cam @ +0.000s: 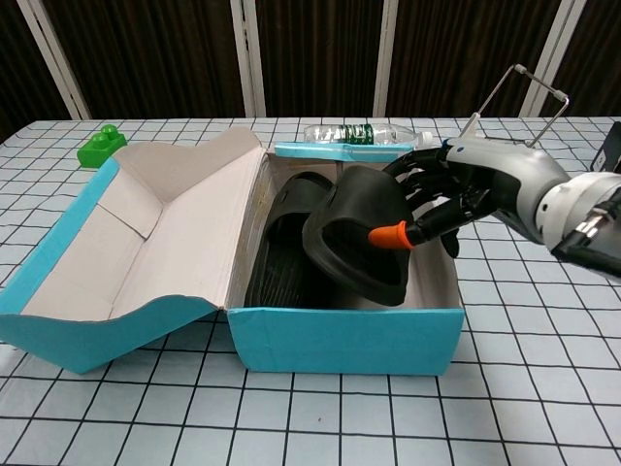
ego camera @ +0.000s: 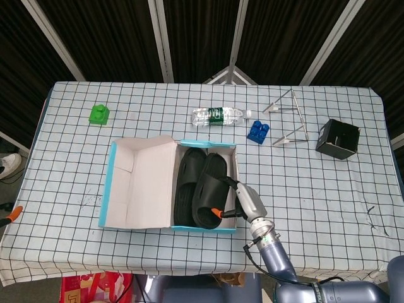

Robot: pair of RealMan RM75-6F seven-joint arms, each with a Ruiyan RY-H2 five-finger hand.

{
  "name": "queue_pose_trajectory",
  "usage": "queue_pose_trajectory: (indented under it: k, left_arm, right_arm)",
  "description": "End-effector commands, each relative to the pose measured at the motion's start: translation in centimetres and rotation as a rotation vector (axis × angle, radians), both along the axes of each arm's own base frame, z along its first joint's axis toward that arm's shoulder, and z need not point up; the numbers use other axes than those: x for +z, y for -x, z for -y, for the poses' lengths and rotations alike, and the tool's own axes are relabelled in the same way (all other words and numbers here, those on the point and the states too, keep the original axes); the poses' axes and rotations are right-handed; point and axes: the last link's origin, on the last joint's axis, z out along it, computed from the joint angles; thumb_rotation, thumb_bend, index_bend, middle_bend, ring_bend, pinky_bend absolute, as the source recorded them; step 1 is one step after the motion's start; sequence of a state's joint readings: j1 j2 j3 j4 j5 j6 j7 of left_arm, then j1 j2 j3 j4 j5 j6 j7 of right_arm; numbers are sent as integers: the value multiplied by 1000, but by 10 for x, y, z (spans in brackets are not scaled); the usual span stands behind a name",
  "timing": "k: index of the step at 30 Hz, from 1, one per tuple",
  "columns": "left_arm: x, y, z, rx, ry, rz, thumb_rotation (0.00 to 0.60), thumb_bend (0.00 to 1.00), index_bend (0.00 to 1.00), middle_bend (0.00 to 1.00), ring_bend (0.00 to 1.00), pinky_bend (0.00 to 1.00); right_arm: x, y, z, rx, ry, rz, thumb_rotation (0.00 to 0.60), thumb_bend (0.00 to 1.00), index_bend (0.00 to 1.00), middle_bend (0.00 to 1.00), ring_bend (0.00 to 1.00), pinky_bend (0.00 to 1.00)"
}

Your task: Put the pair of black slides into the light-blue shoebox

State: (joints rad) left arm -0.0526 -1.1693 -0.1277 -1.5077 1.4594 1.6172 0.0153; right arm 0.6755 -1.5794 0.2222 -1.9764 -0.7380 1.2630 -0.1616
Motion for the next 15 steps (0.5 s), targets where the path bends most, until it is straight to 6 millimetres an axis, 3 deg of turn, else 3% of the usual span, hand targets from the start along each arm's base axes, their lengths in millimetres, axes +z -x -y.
queue_pose_trajectory:
  k: [1, 15]
  left_arm:
    - [0, 0, 0, -1, 0, 0, 600, 75, 145, 0, 0, 62]
    - [1, -1, 2, -4, -5, 1, 600, 75, 147, 0, 0, 62]
  right_arm:
    - [-7, 1, 1, -3, 12, -45, 600, 517, 485, 347, 450, 700]
    - [-19, 13, 2, 7, -3, -149, 600, 517, 491, 347, 467, 726]
